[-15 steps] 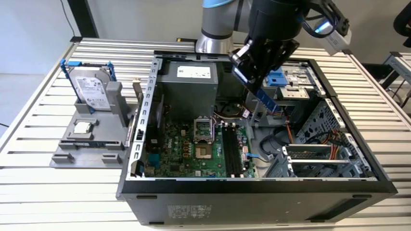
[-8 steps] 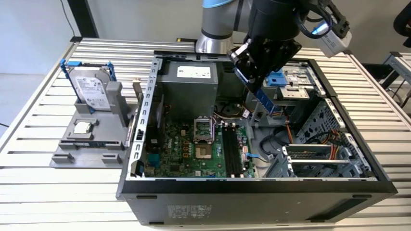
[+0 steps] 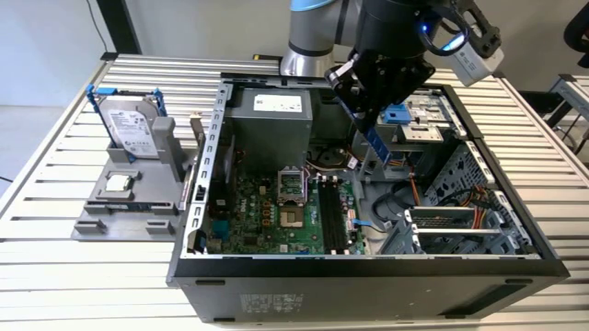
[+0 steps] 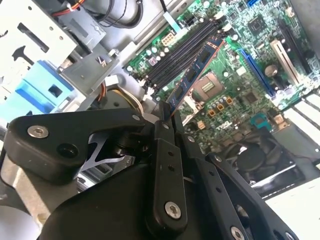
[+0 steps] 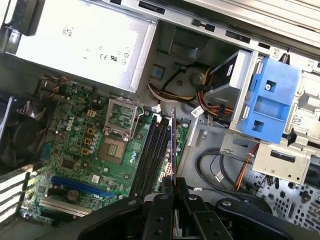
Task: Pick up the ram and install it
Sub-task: 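Insert the ram into the slot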
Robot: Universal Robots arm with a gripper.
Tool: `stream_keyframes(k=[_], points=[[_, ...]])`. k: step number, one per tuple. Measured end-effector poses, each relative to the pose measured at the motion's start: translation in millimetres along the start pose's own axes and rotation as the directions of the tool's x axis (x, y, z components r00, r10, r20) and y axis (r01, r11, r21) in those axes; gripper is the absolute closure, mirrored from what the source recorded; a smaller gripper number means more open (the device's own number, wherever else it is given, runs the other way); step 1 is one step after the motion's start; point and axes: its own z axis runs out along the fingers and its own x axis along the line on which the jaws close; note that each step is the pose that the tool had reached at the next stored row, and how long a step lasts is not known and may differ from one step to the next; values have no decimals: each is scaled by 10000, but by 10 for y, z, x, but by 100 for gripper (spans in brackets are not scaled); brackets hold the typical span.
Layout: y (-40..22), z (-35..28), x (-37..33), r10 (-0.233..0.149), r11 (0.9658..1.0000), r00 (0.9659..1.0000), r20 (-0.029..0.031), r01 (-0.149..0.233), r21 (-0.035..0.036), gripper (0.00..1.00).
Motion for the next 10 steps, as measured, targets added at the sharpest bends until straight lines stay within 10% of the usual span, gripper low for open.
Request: stream_keyframes(k=[10], points=[[-1, 0, 0, 1172, 9931, 9931, 46, -1172, 54, 100]])
